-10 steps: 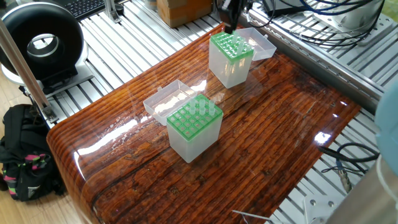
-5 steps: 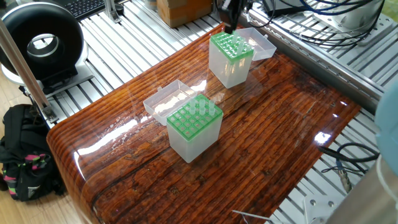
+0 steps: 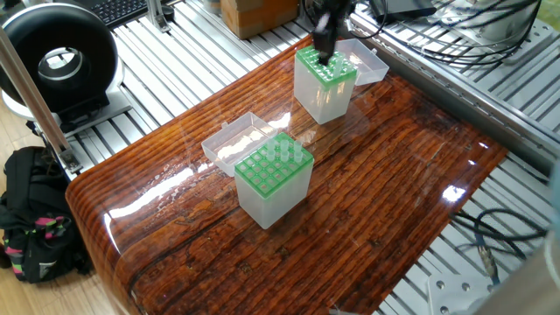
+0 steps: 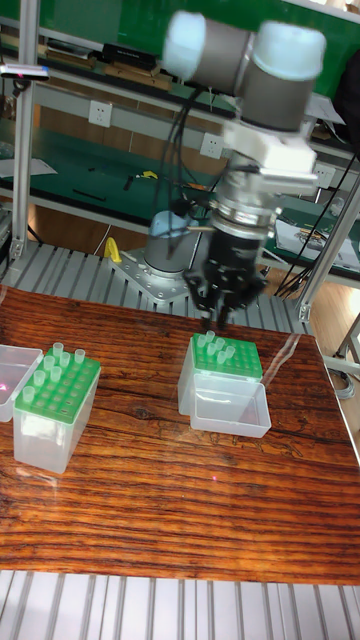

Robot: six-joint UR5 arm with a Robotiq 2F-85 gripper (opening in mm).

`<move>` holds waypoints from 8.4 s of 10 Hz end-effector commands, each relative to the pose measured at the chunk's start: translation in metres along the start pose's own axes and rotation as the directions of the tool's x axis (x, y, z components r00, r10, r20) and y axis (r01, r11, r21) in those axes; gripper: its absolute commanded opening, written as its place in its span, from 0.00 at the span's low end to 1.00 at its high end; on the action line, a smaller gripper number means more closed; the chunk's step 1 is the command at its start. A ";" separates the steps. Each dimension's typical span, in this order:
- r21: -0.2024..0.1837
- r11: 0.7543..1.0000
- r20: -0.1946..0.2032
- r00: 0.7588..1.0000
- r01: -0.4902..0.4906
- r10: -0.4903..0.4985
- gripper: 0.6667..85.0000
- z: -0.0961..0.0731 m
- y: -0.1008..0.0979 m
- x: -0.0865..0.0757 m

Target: Transfer all large pipette tips from one holder to another

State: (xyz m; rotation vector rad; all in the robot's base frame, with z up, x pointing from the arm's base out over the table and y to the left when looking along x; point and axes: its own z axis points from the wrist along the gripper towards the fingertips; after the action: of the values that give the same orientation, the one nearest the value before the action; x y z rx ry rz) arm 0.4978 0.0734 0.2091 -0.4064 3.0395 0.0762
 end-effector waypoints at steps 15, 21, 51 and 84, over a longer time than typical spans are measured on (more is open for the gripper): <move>0.047 0.998 0.052 0.998 -0.041 0.039 0.37 0.042 0.036 -0.016; 0.072 0.992 -0.004 0.995 -0.101 0.102 0.38 0.061 0.025 -0.004; 0.065 0.991 -0.035 0.992 -0.120 0.123 0.17 0.060 0.032 0.015; -0.022 0.993 0.019 0.993 -0.119 0.119 0.09 -0.101 0.084 0.046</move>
State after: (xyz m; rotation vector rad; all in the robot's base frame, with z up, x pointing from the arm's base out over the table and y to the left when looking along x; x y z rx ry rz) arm 0.4270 0.1315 0.3077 -0.2491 3.0343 0.0867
